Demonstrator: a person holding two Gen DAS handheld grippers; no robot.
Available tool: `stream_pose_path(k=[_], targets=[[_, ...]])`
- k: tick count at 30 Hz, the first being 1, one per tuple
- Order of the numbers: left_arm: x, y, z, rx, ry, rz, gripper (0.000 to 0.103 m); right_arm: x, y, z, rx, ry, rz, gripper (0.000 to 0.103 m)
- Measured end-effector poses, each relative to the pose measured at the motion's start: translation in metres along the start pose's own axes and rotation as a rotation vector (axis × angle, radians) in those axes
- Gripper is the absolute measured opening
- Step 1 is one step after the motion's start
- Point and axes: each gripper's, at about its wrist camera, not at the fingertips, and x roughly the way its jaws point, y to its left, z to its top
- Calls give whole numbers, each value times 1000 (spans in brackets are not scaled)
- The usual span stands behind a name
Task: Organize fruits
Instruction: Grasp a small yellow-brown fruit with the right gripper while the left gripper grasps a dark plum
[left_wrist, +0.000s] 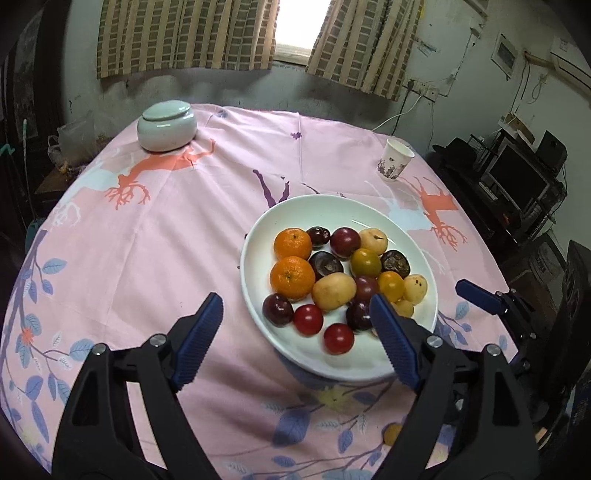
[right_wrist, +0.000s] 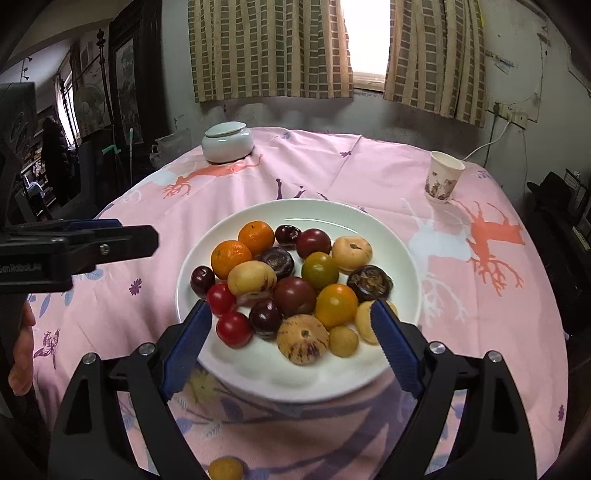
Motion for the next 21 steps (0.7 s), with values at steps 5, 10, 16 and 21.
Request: stream_pose_path(k=[5, 10, 16, 21], targets=[[-28, 1, -43, 9, -26, 19, 93, -47, -10, -48, 98, 30, 76, 99], [-30, -4, -101, 10, 7, 21, 94, -73, -5, -106, 179, 67, 90, 99], [-23, -15, -137, 44, 75, 1, 94, -72, 1, -129, 216, 112, 84, 99], [-32, -16, -143, 50, 44, 31, 94, -65, 7, -127, 203, 123, 63, 99]])
